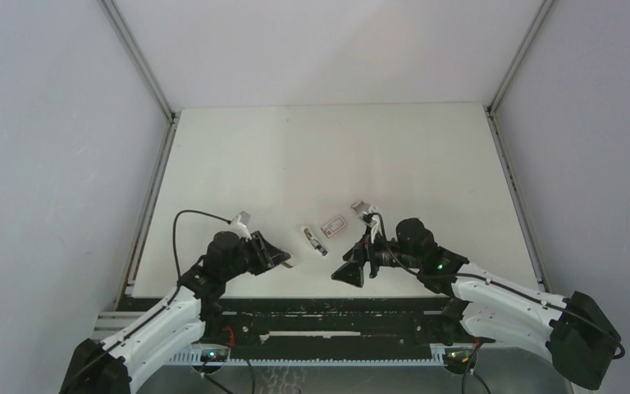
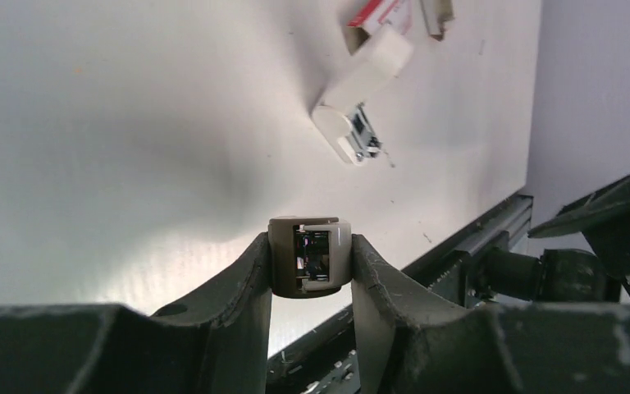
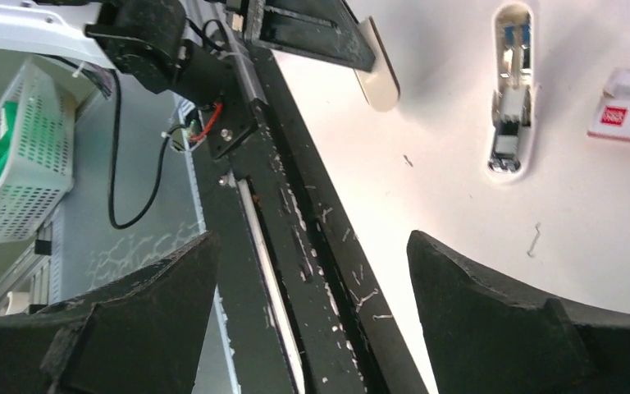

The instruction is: Load the staples into the stapler

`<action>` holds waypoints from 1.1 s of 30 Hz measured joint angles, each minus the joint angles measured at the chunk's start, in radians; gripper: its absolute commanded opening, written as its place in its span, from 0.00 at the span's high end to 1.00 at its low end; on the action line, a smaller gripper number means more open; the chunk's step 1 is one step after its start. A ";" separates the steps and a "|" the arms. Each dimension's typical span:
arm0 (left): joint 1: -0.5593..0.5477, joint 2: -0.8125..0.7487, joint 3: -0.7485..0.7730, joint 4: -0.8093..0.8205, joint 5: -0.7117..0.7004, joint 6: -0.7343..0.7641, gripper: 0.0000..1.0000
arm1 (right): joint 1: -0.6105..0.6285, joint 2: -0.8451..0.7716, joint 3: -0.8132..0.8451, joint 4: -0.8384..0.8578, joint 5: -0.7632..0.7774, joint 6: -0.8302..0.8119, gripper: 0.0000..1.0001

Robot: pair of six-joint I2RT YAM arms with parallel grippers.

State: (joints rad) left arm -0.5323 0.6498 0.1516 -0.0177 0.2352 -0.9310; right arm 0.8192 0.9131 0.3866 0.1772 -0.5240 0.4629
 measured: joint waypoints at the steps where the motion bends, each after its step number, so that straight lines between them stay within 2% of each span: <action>1: 0.014 0.013 -0.002 -0.008 -0.001 0.003 0.96 | -0.001 -0.007 -0.008 -0.005 0.008 -0.003 0.18; 3: 0.038 0.034 -0.002 -0.010 -0.003 0.015 0.87 | -0.002 -0.016 -0.023 -0.019 0.024 -0.006 0.18; 7: 0.098 0.079 -0.002 -0.023 -0.007 0.045 0.53 | -0.002 -0.028 -0.052 -0.032 0.053 -0.008 0.18; 8: 0.111 0.087 -0.001 -0.023 -0.003 0.053 0.47 | -0.002 -0.032 -0.057 -0.034 0.058 -0.008 0.18; 13: 0.143 0.100 0.000 -0.031 -0.010 0.089 0.29 | -0.006 -0.054 -0.078 -0.038 0.082 -0.011 0.18; 19: 0.154 0.072 0.003 -0.076 -0.042 0.122 0.22 | -0.013 -0.075 -0.081 -0.050 0.100 -0.016 0.18; 24: 0.155 -0.011 0.032 -0.192 -0.139 0.173 0.21 | -0.011 -0.086 -0.081 -0.063 0.133 -0.024 0.20; 29: 0.156 -0.051 0.112 -0.240 -0.183 0.255 0.24 | 0.058 -0.053 -0.068 -0.105 0.291 -0.038 0.26; 33: 0.152 -0.021 0.145 -0.153 -0.128 0.296 0.26 | 0.143 0.050 -0.013 -0.133 0.436 -0.048 0.32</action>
State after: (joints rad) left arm -0.3805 0.6289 0.2966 -0.1707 0.1070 -0.6346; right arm 0.9623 0.9634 0.3740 0.0444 -0.0879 0.4152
